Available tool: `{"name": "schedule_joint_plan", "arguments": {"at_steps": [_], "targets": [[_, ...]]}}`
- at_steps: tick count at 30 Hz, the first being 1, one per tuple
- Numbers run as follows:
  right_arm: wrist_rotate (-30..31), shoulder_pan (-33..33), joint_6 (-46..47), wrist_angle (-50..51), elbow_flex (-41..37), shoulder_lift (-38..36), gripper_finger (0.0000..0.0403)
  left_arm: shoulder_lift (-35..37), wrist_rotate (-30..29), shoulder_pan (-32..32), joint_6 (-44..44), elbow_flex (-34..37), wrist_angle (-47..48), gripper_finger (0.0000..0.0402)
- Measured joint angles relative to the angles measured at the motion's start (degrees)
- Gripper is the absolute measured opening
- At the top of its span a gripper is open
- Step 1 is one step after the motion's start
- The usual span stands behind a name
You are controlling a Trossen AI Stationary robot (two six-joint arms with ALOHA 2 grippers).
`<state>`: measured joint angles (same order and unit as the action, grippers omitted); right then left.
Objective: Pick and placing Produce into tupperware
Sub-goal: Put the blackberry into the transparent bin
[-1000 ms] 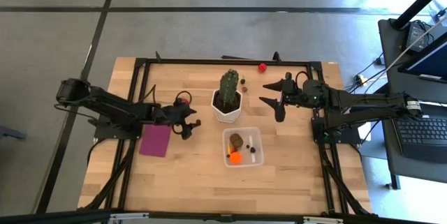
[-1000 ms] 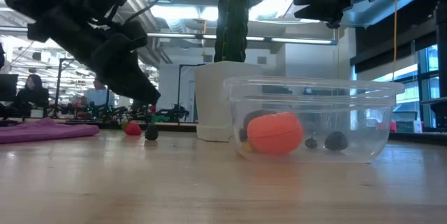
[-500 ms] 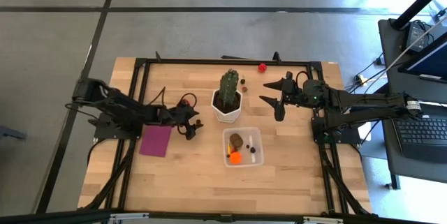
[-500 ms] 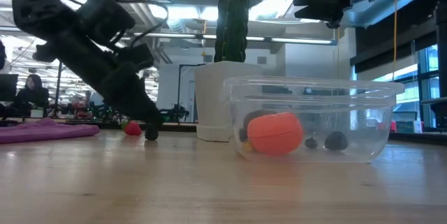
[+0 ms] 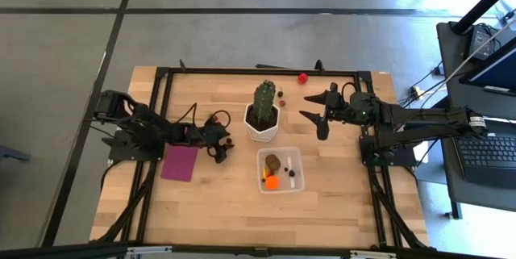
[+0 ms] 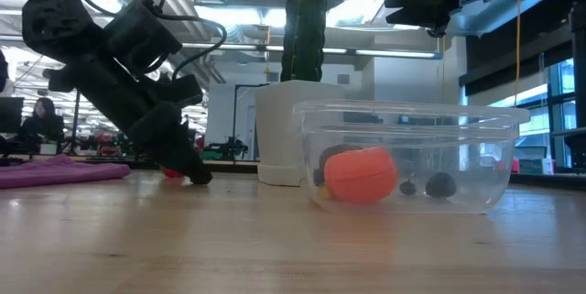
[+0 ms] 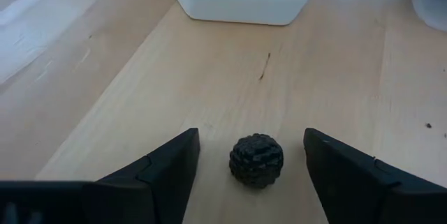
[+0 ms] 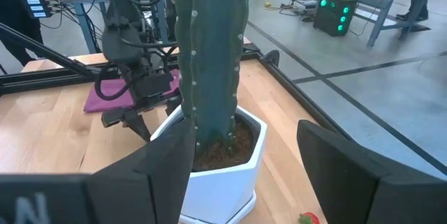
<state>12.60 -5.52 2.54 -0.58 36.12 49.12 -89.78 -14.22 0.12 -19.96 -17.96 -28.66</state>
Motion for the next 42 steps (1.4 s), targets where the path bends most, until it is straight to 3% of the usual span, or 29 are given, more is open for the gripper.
{"name": "schedule_joint_plan", "arguments": {"at_steps": [14,25,32,35,38,42], "targets": [[0.0,0.0,-0.01,0.0,0.0,0.0,0.0253,-0.04,-0.46,0.0,1.07,-0.08,2.69,0.0185],[0.0,0.0,-0.01,0.02,0.0,0.0,0.0253,-0.04,-0.05,-0.02,0.78,0.11,1.97,0.0087],[0.0,0.0,-0.02,0.01,0.0,0.0,0.0253,2.53,2.43,0.03,0.28,0.21,2.9,0.0084],[0.0,0.0,-0.03,0.0,0.0,0.0,0.0253,4.55,6.17,-0.33,-3.17,0.31,3.79,0.0094],[0.0,0.0,-0.25,0.02,0.0,0.0,0.0253,7.71,10.57,-0.09,-6.85,-0.17,3.94,0.0093],[-0.02,0.0,-1.57,0.02,0.0,0.0,0.0253,13.57,12.06,1.03,-5.27,-3.38,2.25,0.0083]]}}
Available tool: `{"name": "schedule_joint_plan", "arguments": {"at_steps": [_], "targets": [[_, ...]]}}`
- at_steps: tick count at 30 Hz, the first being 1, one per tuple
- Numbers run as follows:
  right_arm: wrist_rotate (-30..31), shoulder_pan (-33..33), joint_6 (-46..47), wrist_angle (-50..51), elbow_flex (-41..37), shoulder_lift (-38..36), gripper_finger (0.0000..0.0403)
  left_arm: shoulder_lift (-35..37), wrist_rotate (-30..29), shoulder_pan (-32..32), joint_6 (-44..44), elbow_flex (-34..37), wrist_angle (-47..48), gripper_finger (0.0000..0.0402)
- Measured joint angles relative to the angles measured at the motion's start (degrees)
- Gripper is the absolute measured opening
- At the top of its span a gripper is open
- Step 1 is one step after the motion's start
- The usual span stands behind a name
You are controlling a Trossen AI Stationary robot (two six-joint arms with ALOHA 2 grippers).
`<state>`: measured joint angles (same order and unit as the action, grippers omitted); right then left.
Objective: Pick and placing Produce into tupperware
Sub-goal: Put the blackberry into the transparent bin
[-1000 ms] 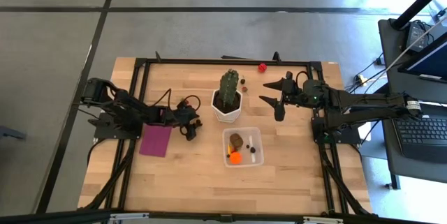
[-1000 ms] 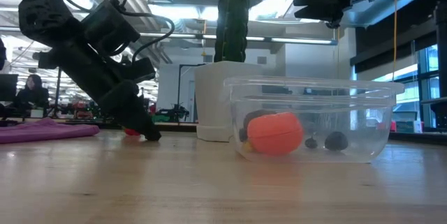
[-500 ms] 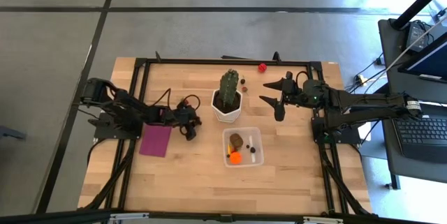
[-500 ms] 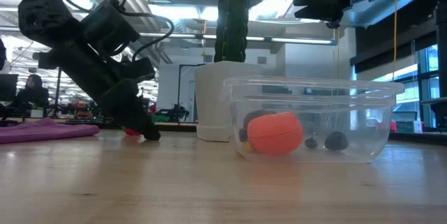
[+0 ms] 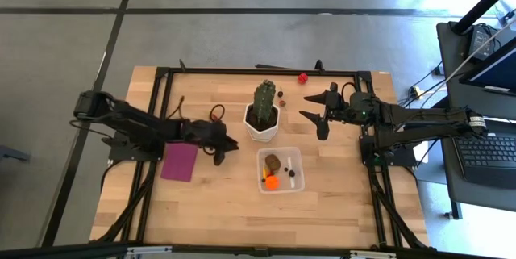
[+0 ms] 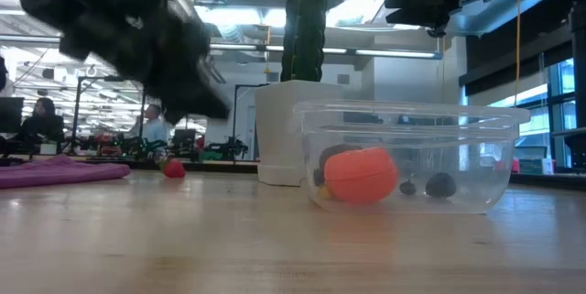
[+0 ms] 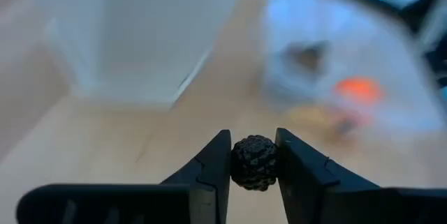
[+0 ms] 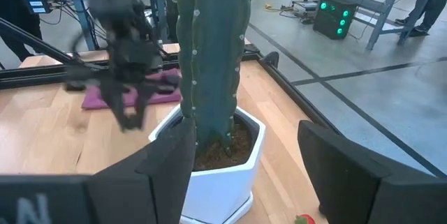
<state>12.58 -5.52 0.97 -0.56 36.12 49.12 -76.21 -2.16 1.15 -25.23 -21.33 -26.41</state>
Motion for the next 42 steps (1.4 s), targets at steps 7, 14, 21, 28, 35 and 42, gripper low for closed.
{"name": "schedule_joint_plan", "arguments": {"at_steps": [7,14,21,28,35,42], "targets": [[0.0,0.0,-1.26,-0.02,0.0,0.0,0.0253,6.79,-2.46,2.05,6.69,-13.3,6.08,0.0089],[-0.02,0.0,-3.08,-0.01,0.0,0.0,0.0253,0.14,-4.09,3.71,15.28,-34.77,28.14,0.0083],[-0.04,0.01,-2.71,0.0,0.0,-0.02,0.0253,-11.62,-4.52,4.65,14.02,-48.42,42.51,0.0089],[-0.04,0.02,-2.75,0.31,0.0,-0.02,0.0253,-22.74,-3.79,7.7,15.3,-53.41,45.48,0.0083],[-0.07,0.04,-2.68,0.48,0.0,-0.02,0.0253,-27.76,2.46,6.06,13.8,-53.76,44.0,0.0092],[-0.13,0.04,-2.71,0.56,0.0,-0.02,0.0253,-31.46,2.79,6.41,13.59,-53.84,43.96,0.0083]]}}
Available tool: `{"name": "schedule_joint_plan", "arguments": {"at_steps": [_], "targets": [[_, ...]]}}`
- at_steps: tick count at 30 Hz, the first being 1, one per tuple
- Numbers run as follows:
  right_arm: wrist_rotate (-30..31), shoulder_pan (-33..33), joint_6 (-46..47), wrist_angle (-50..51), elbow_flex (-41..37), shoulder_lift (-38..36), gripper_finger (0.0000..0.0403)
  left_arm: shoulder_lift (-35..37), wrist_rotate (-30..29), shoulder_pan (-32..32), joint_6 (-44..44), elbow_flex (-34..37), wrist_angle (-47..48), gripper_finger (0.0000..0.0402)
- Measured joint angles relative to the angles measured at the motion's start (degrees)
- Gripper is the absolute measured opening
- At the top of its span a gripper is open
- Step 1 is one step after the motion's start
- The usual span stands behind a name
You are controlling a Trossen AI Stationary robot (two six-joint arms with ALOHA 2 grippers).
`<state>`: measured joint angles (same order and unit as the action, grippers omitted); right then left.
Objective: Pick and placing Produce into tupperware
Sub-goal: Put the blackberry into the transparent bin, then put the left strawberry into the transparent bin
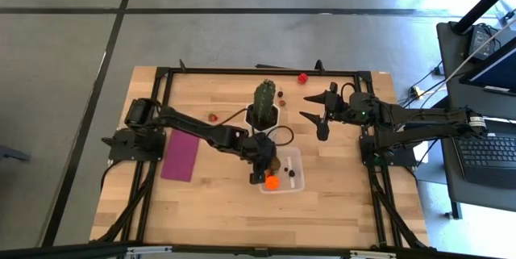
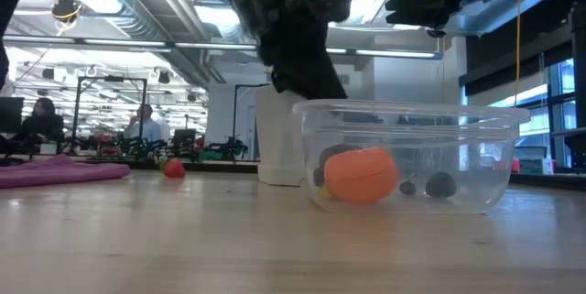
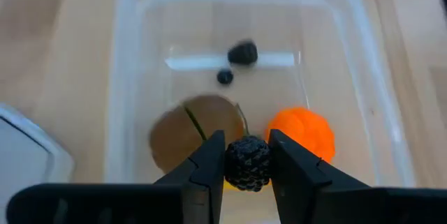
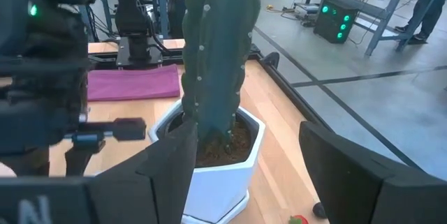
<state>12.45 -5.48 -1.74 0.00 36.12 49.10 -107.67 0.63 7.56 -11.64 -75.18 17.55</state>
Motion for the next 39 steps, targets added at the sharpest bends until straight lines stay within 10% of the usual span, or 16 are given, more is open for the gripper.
{"name": "schedule_joint_plan", "arguments": {"at_steps": [19,39], "targets": [[0.02,0.0,0.15,2.5,0.0,0.0,0.0253,0.14,-1.56,1.32,-0.46,0.09,0.67,0.016],[0.05,0.07,1.53,2.83,0.0,0.0,0.0253,36.2,-20.36,-5.11,2.87,0.04,30.65,0.0149]]}}
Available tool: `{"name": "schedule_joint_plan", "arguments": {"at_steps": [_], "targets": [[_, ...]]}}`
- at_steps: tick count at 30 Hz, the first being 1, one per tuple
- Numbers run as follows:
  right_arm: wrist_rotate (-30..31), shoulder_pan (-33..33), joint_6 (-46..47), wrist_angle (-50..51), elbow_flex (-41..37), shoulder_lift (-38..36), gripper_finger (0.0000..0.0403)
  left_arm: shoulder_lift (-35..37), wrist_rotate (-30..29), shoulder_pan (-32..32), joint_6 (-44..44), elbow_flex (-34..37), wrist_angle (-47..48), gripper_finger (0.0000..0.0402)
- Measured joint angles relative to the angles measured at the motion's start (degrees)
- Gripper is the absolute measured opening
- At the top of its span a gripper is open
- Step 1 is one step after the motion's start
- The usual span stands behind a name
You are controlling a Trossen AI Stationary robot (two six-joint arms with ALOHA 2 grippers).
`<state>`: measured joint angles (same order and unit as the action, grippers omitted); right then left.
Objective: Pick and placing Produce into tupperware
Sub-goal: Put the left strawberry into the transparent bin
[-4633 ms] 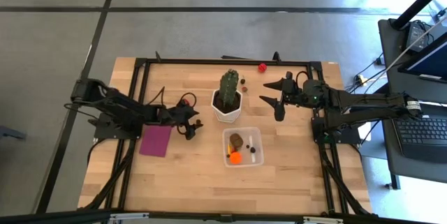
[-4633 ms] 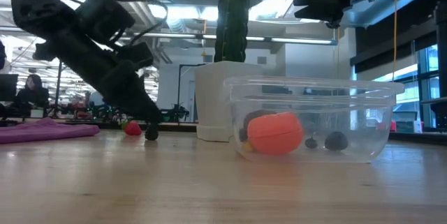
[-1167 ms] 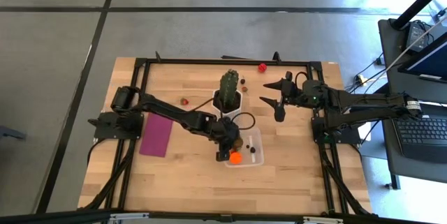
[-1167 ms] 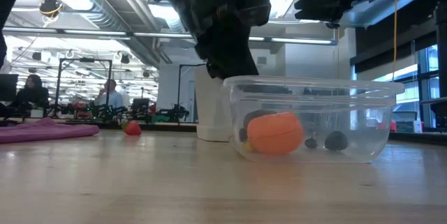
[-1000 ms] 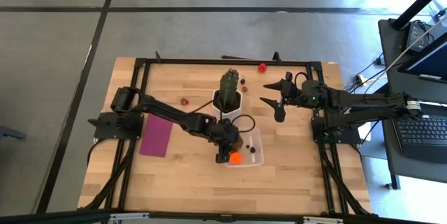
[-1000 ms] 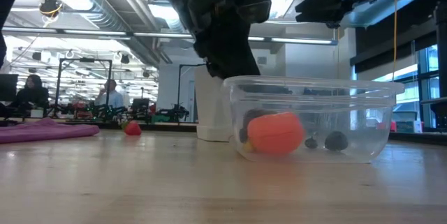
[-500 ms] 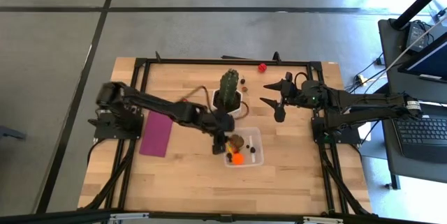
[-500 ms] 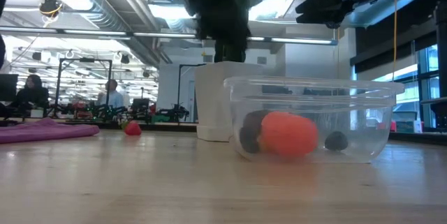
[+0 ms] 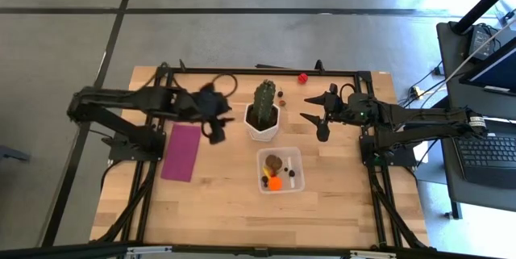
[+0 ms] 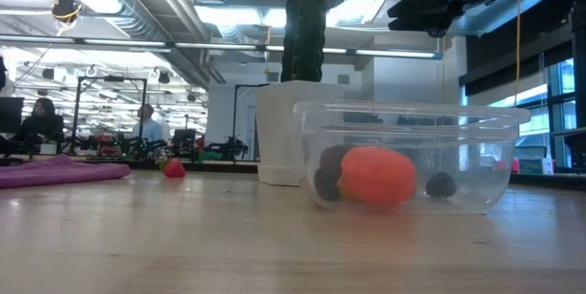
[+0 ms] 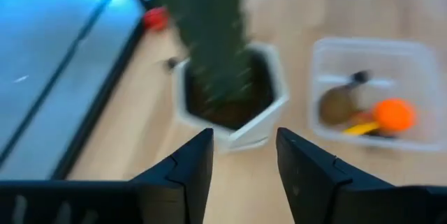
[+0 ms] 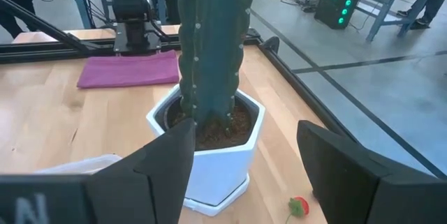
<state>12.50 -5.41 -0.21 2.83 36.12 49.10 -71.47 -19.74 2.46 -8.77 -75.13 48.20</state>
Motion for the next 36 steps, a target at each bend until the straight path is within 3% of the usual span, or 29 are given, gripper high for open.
{"name": "schedule_joint_plan", "arguments": {"at_steps": [4,14,18,24,28,33,36], "targets": [[0.06,-0.11,-0.02,-0.09,0.0,0.0,0.0253,2.73,-1.58,-0.78,-0.05,0.0,5.2,0.0172],[0.08,-0.11,0.69,-0.43,0.0,0.0,0.0253,2.54,-2.15,-5.71,-0.26,0.07,14.82,0.0281],[0.08,-0.11,1.58,-0.44,0.0,0.0,0.0253,2.61,-1.19,-5.66,-4.36,0.07,16.9,0.0294],[0.07,-0.11,1.71,-1.07,0.0,0.0,0.0253,1.23,1.24,-8.31,-2.97,1.57,23.24,0.0289],[0.08,-0.11,2.07,-2.94,0.0,0.0,0.0253,1.04,3.63,-12.59,2.31,7.61,19.43,0.0282],[0.08,-0.11,2.93,-3.93,0.0,0.0,0.0253,1.04,14.91,-18.79,11.58,18.61,2.87,0.0272],[0.08,-0.11,3.16,-3.91,0.0,0.0,0.0253,1.06,17.86,-21.71,17.04,25.6,-6.76,0.0264]]}}
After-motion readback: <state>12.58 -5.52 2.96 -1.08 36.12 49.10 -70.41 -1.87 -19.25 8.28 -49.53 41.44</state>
